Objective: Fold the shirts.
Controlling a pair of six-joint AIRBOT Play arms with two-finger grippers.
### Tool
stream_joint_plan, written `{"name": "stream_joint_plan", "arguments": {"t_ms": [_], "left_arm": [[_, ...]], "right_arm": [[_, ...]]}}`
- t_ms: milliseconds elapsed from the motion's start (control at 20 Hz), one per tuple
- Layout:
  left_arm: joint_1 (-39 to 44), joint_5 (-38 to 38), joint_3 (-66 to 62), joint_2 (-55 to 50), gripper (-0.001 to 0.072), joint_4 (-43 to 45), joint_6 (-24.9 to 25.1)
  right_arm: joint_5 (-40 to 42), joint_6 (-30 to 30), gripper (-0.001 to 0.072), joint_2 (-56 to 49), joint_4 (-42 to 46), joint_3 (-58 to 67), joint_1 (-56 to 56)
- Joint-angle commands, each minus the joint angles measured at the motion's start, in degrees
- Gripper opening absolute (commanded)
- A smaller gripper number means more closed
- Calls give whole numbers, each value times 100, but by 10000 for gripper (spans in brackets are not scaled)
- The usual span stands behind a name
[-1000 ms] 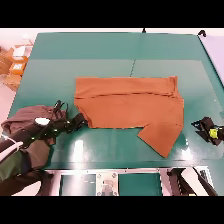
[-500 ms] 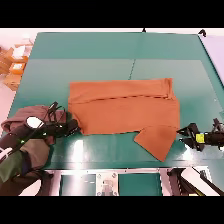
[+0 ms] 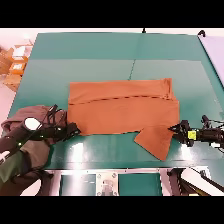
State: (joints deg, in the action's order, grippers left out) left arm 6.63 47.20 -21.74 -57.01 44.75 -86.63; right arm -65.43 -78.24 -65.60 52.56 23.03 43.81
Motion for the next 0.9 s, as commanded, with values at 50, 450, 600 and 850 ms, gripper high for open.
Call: {"name": "stream_joint_plan", "arguments": {"t_ms": [50,450,600,850], "left_arm": [[-2,-660,470,37,357,-1167,387],[551,-1272,732,24,117,-2422,1209],[551,-1023,584,35,30,-1969,1073],[551,-269,-643,35,30,767,-675]], "right_arm": [[264,245,490,-177,-179,-129,-26],[131,374,163,-192,-229,-501,-24],[-164,319,19,-42,-289,-107,-24],[-540,-466,18,518,522,737,-17]]}}
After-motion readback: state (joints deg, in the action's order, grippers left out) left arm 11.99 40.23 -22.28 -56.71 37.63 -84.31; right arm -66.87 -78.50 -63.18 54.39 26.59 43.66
